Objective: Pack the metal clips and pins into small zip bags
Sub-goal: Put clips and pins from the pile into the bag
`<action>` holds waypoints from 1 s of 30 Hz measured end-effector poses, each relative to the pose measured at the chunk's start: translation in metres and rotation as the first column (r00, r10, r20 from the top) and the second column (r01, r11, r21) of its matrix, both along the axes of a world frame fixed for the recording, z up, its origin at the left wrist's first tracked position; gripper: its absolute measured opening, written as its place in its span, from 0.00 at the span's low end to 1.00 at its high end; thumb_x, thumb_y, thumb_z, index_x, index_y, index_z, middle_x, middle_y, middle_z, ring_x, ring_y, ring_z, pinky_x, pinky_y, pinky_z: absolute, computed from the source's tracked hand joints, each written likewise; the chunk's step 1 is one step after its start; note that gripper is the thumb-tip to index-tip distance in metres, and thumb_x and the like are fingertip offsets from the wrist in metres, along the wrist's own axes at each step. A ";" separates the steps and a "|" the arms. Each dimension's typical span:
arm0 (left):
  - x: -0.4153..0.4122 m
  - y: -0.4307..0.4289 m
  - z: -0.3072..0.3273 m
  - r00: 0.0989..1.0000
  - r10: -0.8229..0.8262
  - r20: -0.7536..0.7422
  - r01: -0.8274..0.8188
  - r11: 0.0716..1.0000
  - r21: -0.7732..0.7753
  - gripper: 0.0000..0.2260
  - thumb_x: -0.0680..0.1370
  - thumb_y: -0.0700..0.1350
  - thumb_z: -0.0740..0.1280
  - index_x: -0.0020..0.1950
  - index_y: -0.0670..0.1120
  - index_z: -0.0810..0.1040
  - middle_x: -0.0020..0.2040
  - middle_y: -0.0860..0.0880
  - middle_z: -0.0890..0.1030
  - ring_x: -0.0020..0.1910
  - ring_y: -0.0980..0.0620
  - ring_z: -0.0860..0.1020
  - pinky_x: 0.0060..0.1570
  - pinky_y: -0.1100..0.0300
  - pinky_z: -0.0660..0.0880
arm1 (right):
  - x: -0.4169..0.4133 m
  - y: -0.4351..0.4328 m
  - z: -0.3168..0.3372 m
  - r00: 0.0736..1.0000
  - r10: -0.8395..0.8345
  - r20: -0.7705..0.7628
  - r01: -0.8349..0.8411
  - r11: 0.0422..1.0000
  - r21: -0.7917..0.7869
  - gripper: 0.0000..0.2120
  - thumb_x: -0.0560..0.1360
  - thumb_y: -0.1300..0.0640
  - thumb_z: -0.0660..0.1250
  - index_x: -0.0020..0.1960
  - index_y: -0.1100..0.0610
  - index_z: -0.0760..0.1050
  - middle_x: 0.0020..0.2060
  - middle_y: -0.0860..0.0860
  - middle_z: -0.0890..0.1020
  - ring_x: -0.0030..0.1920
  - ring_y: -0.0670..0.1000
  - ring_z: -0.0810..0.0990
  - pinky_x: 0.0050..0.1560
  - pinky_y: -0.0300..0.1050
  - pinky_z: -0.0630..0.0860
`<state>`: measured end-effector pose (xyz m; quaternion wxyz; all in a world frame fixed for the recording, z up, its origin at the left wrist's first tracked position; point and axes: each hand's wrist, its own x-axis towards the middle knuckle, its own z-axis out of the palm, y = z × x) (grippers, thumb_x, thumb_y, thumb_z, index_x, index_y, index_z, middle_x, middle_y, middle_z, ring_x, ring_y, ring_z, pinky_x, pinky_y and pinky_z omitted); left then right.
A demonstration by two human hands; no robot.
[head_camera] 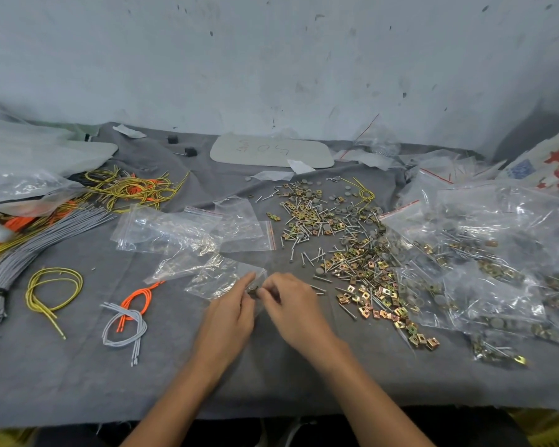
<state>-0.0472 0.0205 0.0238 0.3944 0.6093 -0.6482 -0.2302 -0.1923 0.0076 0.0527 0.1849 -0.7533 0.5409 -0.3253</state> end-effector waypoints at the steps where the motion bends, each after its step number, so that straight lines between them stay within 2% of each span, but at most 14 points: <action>1: 0.000 0.000 0.001 1.000 0.000 -0.001 0.000 1.000 0.003 0.26 0.76 0.50 0.54 0.73 0.53 0.74 0.50 0.46 0.85 0.52 0.46 0.82 0.53 0.53 0.75 | 0.002 -0.002 -0.001 1.000 0.009 -0.027 -0.009 1.000 0.000 0.05 0.79 0.54 0.67 0.48 0.55 0.78 0.43 0.48 0.77 0.47 0.51 0.75 0.48 0.43 0.68; 3: 0.000 0.001 0.001 1.000 0.003 -0.005 -0.003 1.000 -0.002 0.26 0.76 0.51 0.54 0.73 0.54 0.74 0.49 0.49 0.85 0.52 0.47 0.82 0.52 0.53 0.76 | 0.002 -0.003 -0.002 0.999 0.017 -0.040 -0.017 1.000 0.010 0.04 0.79 0.55 0.67 0.52 0.55 0.79 0.48 0.50 0.79 0.50 0.52 0.77 0.53 0.46 0.72; 5: -0.001 0.001 0.002 1.000 0.013 -0.005 -0.013 1.000 -0.014 0.26 0.76 0.51 0.53 0.73 0.54 0.74 0.50 0.48 0.85 0.52 0.46 0.81 0.52 0.53 0.76 | -0.003 -0.001 -0.002 1.000 0.004 0.023 -0.004 1.000 0.004 0.07 0.77 0.61 0.68 0.54 0.56 0.81 0.49 0.51 0.80 0.50 0.51 0.79 0.54 0.46 0.74; 7: -0.002 0.001 0.002 1.000 0.025 -0.007 -0.026 1.000 -0.017 0.26 0.76 0.51 0.53 0.73 0.54 0.74 0.50 0.47 0.85 0.52 0.44 0.81 0.52 0.52 0.76 | -0.011 0.003 -0.001 0.993 -0.037 0.110 0.035 0.999 0.022 0.11 0.75 0.65 0.67 0.54 0.55 0.81 0.48 0.49 0.82 0.48 0.46 0.79 0.53 0.40 0.75; 10: -0.001 0.002 0.003 1.000 0.025 -0.002 -0.025 1.000 -0.017 0.25 0.77 0.51 0.54 0.72 0.54 0.74 0.47 0.47 0.85 0.50 0.43 0.81 0.52 0.50 0.77 | -0.016 0.007 0.000 0.955 -0.086 0.283 0.054 0.991 0.119 0.11 0.75 0.65 0.67 0.52 0.52 0.81 0.45 0.44 0.83 0.47 0.41 0.80 0.49 0.32 0.75; 13: -0.001 0.003 0.005 1.000 0.015 -0.001 -0.015 1.000 0.005 0.25 0.76 0.51 0.54 0.73 0.55 0.74 0.47 0.49 0.85 0.50 0.45 0.82 0.52 0.50 0.77 | -0.006 0.009 0.001 0.879 -0.072 0.472 -0.035 0.976 0.214 0.11 0.75 0.66 0.67 0.51 0.51 0.80 0.42 0.46 0.82 0.43 0.40 0.80 0.46 0.32 0.74; 16: -0.001 0.003 0.006 1.000 0.010 0.024 -0.011 0.999 0.030 0.25 0.76 0.51 0.53 0.72 0.58 0.73 0.50 0.53 0.85 0.52 0.48 0.81 0.51 0.52 0.76 | 0.008 0.007 0.000 0.856 -0.050 0.515 -0.094 0.964 0.251 0.13 0.74 0.69 0.65 0.51 0.54 0.80 0.42 0.48 0.82 0.41 0.40 0.80 0.45 0.33 0.74; 19: 0.000 0.003 0.006 1.000 -0.006 0.008 0.006 1.000 0.019 0.21 0.75 0.49 0.54 0.66 0.61 0.74 0.48 0.59 0.83 0.49 0.52 0.81 0.49 0.54 0.76 | 0.015 0.006 -0.001 0.888 -0.011 0.460 -0.102 0.970 0.219 0.15 0.75 0.70 0.61 0.49 0.52 0.79 0.45 0.48 0.84 0.48 0.42 0.82 0.52 0.38 0.77; 21: 0.000 0.003 0.005 1.000 -0.001 0.011 0.001 1.000 -0.001 0.20 0.75 0.48 0.55 0.64 0.61 0.74 0.46 0.59 0.83 0.47 0.53 0.80 0.47 0.55 0.76 | 0.013 0.006 0.000 0.920 0.037 0.390 -0.109 0.980 0.165 0.16 0.75 0.70 0.60 0.51 0.52 0.78 0.48 0.46 0.84 0.52 0.41 0.82 0.55 0.34 0.75; 24: -0.002 0.002 0.001 0.999 0.023 0.024 -0.023 1.000 -0.022 0.20 0.78 0.47 0.56 0.69 0.57 0.75 0.50 0.53 0.85 0.51 0.47 0.81 0.50 0.53 0.76 | -0.002 0.007 0.002 0.944 0.069 0.322 -0.113 0.987 0.119 0.13 0.77 0.68 0.61 0.53 0.52 0.76 0.49 0.42 0.83 0.54 0.38 0.80 0.55 0.32 0.74; 26: -0.002 0.001 -0.001 0.999 0.040 0.014 -0.040 0.999 -0.023 0.20 0.79 0.47 0.57 0.71 0.53 0.76 0.52 0.48 0.85 0.53 0.43 0.81 0.52 0.51 0.76 | -0.024 0.006 0.003 0.966 0.028 0.258 -0.056 0.993 0.102 0.11 0.78 0.65 0.64 0.52 0.49 0.77 0.47 0.42 0.83 0.50 0.38 0.81 0.53 0.34 0.75; 28: -0.002 -0.001 -0.002 0.999 0.044 -0.002 -0.044 0.999 -0.022 0.20 0.80 0.46 0.58 0.71 0.52 0.76 0.50 0.46 0.85 0.51 0.42 0.81 0.52 0.50 0.76 | -0.053 0.000 0.004 0.994 -0.068 0.083 0.061 0.994 0.085 0.08 0.78 0.61 0.66 0.51 0.49 0.79 0.48 0.44 0.83 0.48 0.43 0.81 0.53 0.42 0.76; 30: -0.002 -0.001 -0.002 0.999 0.043 -0.006 -0.044 0.999 -0.021 0.19 0.81 0.42 0.60 0.71 0.51 0.76 0.49 0.46 0.85 0.50 0.42 0.81 0.51 0.50 0.76 | -0.085 -0.005 0.005 0.981 -0.168 -0.098 0.176 0.982 0.075 0.05 0.78 0.60 0.66 0.50 0.51 0.79 0.49 0.47 0.83 0.50 0.49 0.80 0.52 0.47 0.76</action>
